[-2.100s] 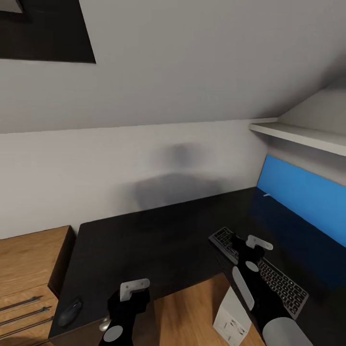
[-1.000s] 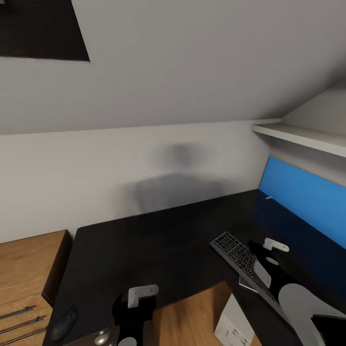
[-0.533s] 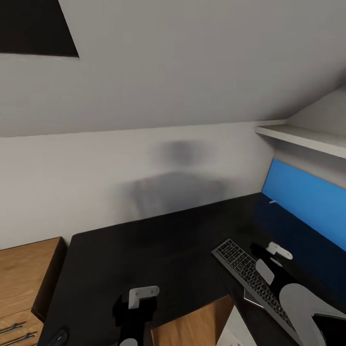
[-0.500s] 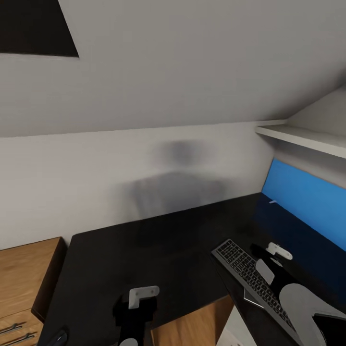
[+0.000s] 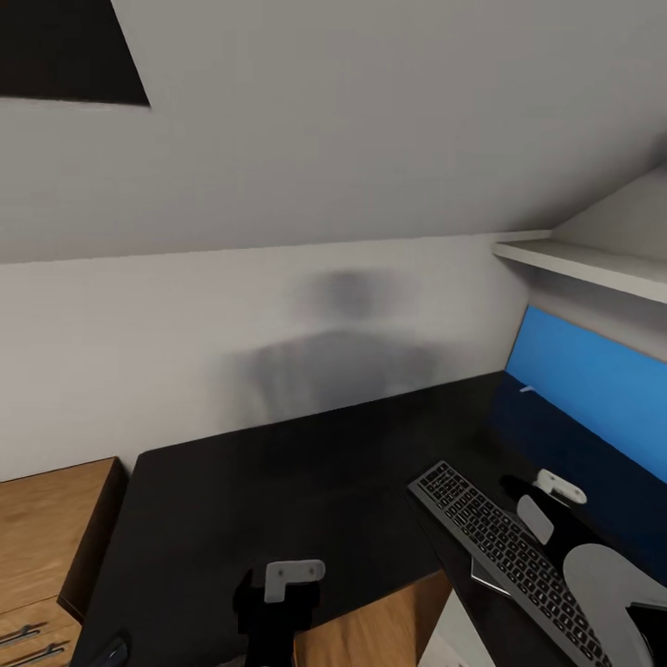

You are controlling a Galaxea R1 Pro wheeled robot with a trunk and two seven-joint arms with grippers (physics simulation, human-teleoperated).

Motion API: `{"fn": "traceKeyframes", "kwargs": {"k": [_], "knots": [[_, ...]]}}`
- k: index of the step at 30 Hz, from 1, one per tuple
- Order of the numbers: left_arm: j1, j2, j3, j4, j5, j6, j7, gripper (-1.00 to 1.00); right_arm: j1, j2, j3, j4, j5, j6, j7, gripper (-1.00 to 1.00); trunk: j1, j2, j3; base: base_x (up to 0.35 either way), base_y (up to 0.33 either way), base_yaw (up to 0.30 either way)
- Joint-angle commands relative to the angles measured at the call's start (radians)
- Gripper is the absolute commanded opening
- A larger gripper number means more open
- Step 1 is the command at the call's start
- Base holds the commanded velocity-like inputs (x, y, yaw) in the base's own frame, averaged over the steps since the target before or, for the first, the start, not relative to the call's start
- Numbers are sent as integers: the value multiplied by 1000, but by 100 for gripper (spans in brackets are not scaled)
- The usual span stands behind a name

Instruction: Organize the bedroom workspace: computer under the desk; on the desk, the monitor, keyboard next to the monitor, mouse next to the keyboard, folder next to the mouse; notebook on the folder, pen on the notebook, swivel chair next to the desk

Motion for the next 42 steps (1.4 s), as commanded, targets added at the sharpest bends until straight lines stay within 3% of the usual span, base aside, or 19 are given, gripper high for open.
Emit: {"fn": "traceKeyframes", "kwargs": {"k": [1,9,13,16,19,20,25,33,42], "knots": [[0,0,-1,-2,5,4,6,100,0,-1,0,-3,-6,7,-4,100,4,-9,-5,0,0,0],[0,0,3,-2,5,4,6,100,-4,-5,-4,-2,-7,33,-4,100,35,-65,-30,0,0,0],[0,-1,62,-2,8,5,5,100,-7,-5,-4,-1,-13,36,-4,100,50,-93,-43,0,0,0],[0,-4,125,-19,49,10,2,100,-7,-5,-4,-1,-19,37,-4,100,62,-114,-52,0,0,0],[-1,-6,142,-40,92,15,1,100,-7,-4,-4,-1,-21,37,-4,100,73,-135,-61,0,0,0],[-1,-10,149,-47,118,22,0,100,-7,-3,-4,-1,-22,37,-4,100,77,-142,-65,0,0,0],[-6,-37,165,-57,160,91,-1,100,-8,-1,-4,0,-24,37,-4,100,96,-177,-80,0,0,0],[-90,-103,218,-59,180,211,-4,100,-8,0,-3,-1,-24,35,-3,100,127,-233,-105,0,0,0],[-117,-109,231,-52,203,232,-5,100,-8,1,-2,-1,-23,31,-3,100,162,-296,-134,0,0,0]]}}
